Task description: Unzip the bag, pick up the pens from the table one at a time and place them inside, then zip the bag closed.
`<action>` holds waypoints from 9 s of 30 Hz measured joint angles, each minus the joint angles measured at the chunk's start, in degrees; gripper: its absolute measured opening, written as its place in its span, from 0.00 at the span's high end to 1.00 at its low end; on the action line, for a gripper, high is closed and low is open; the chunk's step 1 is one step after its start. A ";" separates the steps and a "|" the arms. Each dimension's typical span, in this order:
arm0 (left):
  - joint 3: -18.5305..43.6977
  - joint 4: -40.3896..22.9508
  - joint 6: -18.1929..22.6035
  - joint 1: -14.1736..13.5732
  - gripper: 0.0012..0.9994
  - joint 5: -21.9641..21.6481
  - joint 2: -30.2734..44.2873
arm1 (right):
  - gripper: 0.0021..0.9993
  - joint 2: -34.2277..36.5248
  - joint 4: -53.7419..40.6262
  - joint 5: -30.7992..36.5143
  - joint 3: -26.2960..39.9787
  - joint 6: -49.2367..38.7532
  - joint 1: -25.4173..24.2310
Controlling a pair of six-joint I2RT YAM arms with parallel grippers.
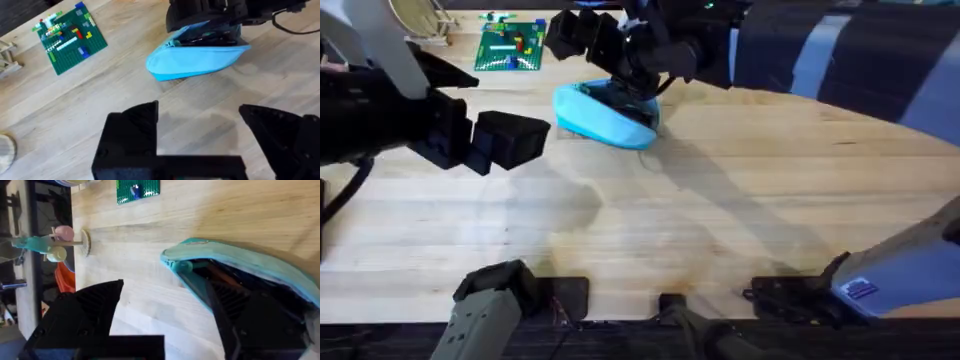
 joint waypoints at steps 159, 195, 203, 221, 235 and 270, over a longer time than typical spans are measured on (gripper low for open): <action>0.00 0.00 0.00 0.00 0.00 -1.11 0.02 | 0.00 -9.31 -13.26 -10.61 1.71 -44.88 -7.85; 0.00 -1.51 0.00 0.00 0.01 -1.04 0.01 | 0.00 -13.37 -15.36 -10.58 1.71 -60.78 -6.29; 0.00 -2.39 0.30 0.00 0.01 -0.22 0.00 | 0.00 -13.37 -8.22 -10.59 1.71 -66.07 -3.17; 0.00 -3.61 1.16 0.00 0.01 2.19 0.01 | 0.00 -8.80 -4.86 -13.01 1.71 -81.46 -0.11; 0.00 -7.14 6.59 0.00 0.01 3.91 0.02 | 0.00 -5.38 -4.05 -16.95 1.73 -86.22 -0.09; 4.58 -16.68 31.67 22.38 0.01 18.04 16.26 | 0.00 -0.56 0.99 -17.26 2.38 -87.54 0.21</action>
